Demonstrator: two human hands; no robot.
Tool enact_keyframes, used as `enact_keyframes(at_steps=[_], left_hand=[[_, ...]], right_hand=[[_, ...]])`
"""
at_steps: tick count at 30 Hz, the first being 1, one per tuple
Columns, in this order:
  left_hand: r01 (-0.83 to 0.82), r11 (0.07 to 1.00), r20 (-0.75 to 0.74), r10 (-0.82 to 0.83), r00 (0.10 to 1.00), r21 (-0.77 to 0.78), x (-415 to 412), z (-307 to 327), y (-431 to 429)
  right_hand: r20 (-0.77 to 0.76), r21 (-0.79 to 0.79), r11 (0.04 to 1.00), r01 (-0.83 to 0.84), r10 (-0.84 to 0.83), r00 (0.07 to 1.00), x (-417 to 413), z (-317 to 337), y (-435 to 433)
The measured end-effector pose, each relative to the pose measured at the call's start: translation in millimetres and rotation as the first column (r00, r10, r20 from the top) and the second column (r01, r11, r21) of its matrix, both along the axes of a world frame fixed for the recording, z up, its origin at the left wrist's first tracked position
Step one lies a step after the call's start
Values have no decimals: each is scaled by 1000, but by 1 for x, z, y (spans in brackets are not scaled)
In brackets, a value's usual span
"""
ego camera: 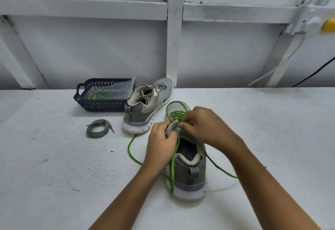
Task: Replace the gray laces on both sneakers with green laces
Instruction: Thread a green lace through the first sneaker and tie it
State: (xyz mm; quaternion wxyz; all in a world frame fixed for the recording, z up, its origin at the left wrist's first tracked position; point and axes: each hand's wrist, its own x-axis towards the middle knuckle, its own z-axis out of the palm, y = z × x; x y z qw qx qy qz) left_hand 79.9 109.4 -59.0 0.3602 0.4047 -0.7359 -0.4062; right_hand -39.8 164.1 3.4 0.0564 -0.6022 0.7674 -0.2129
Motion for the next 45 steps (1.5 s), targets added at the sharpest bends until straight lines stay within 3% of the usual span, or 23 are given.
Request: enact_keyframes(at_steps=[3,5,7,9,14,18,24,28,30,32,34,36,38,40,43,45], left_hand=[[8,1000,-4,-8,1000,-5,0,0,-1],[9,1000,-7,-9,1000,-7,0,-1,0],[-3,1000,-15,3,1000,-2,0,-1,0],[-23,1000,-16,23,1000,3,0,-1,0],[-49,998,-13,50,999,45,0,1,2],[-46,997,-23,47,999,59,0,2,4],[-46,997,-22,47,999,54,0,3,5],[-20,997,-15,22,1000,74,2,4,2],[18,997,-19,-17,1000,74,3,4,1],[10,1000,-55,-10,998,-11,1,7,3],[-44,977,-97,24,995,-208,0,14,7],[-4,921,-89,-34,995,-390,-1,23,10],[162,886,59,-151,987,-435,-3,33,13],[315,890,177,-269,947,-331,-5,38,15],[340,896,114,-320,940,-287,-3,45,17],[340,931,-24,-346,938,-134,1,59,15]], right_hand=[[-165,33,998,51,-45,985,6,-16,-13],[-197,43,997,58,-48,979,8,-21,-15],[-94,-16,999,37,-38,995,7,-20,-12],[140,-109,994,26,-11,990,3,-14,-2],[554,-171,980,-102,181,813,-8,6,26],[662,-169,963,-209,268,700,-20,20,39],[704,-122,946,-301,296,646,-17,20,40],[761,-168,979,-118,205,616,-11,26,36],[867,-191,980,56,141,478,-7,34,32],[982,-136,976,168,110,156,-4,43,25],[971,-82,971,226,129,-203,-2,53,18],[901,-68,963,260,171,-399,-1,62,11],[868,-73,957,281,200,-455,-1,68,4],[861,-91,955,282,218,-460,-1,71,-2],[874,-87,951,296,216,-436,-4,67,-8],[899,-72,956,283,185,-397,-5,59,-8]])
